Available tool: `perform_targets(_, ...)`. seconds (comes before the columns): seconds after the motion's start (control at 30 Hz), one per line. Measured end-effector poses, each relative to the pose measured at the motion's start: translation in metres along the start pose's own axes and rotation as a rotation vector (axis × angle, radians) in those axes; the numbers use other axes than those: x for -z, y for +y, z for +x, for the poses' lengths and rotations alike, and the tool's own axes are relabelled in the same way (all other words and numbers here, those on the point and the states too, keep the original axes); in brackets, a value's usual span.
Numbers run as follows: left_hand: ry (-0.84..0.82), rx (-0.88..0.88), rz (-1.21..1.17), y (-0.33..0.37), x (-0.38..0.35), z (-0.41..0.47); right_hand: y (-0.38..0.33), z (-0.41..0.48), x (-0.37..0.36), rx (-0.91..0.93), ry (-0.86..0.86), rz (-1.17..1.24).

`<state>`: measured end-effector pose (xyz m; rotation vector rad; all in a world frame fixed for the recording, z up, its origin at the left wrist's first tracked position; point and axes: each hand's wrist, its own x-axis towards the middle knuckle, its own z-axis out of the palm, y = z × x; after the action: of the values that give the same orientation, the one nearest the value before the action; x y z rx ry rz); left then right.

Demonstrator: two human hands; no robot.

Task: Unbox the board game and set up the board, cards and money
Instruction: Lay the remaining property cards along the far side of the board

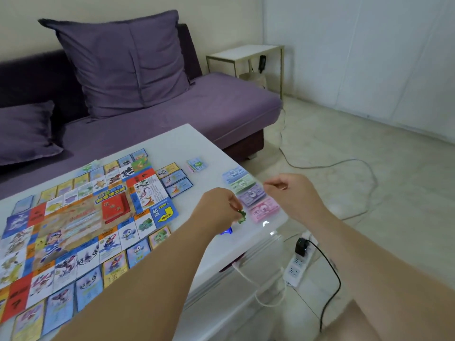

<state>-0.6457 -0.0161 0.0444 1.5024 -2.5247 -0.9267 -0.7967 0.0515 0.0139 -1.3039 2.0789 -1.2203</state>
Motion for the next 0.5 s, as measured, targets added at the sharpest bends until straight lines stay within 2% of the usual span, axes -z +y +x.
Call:
perform_targets(0.27, -0.117, -0.033, 0.200, 0.004, -0.008, 0.017, 0.006, 0.009, 0.004, -0.052, 0.042, 0.072)
perform_targets(0.5, -0.097, -0.044, 0.268, 0.001, -0.015, 0.028, 0.011, 0.010, 0.008, -0.058, 0.055, 0.062)
